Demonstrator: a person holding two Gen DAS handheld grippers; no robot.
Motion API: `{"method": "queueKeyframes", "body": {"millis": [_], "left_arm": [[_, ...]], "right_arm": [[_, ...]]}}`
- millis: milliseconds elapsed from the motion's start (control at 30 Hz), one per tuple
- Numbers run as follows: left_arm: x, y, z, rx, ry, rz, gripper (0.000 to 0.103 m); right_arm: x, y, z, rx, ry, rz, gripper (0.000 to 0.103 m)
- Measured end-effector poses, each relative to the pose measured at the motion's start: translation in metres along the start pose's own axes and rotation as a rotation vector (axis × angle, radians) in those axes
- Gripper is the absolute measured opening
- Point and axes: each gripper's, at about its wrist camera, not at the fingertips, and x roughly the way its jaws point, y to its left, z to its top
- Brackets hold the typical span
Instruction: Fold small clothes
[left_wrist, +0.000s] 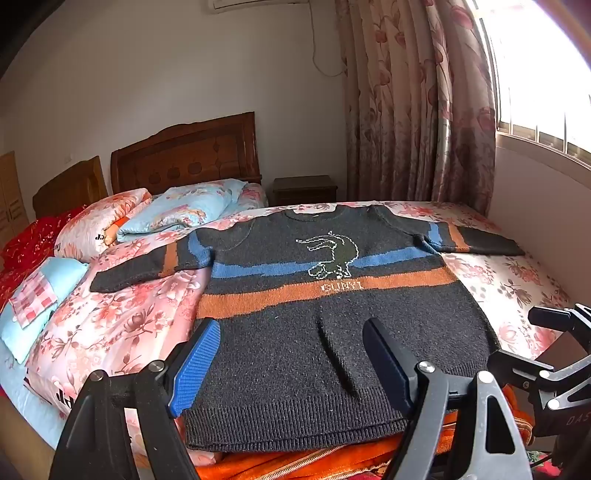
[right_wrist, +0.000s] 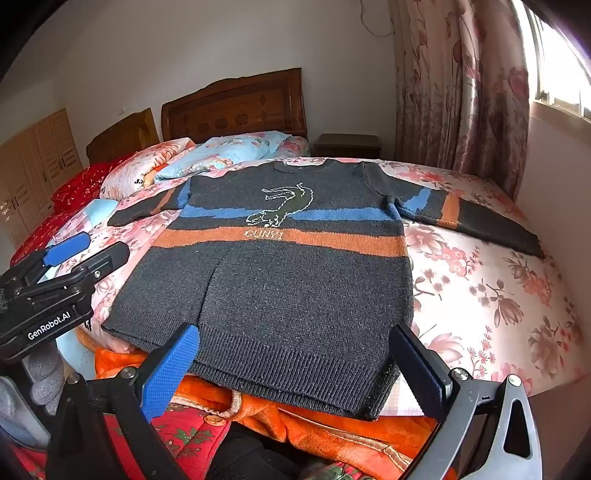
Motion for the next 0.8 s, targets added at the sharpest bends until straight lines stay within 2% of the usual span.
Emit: {"method": "queueKeyframes", "body": {"millis": [800], "left_arm": [[0.0076, 0.0017, -0.0067, -0.004, 0.026, -0.003, 0.081]], "right_arm": [[0.0051, -0.0043, -0.0023, 0.032, 0.018, 0.01, 0.103]]}}
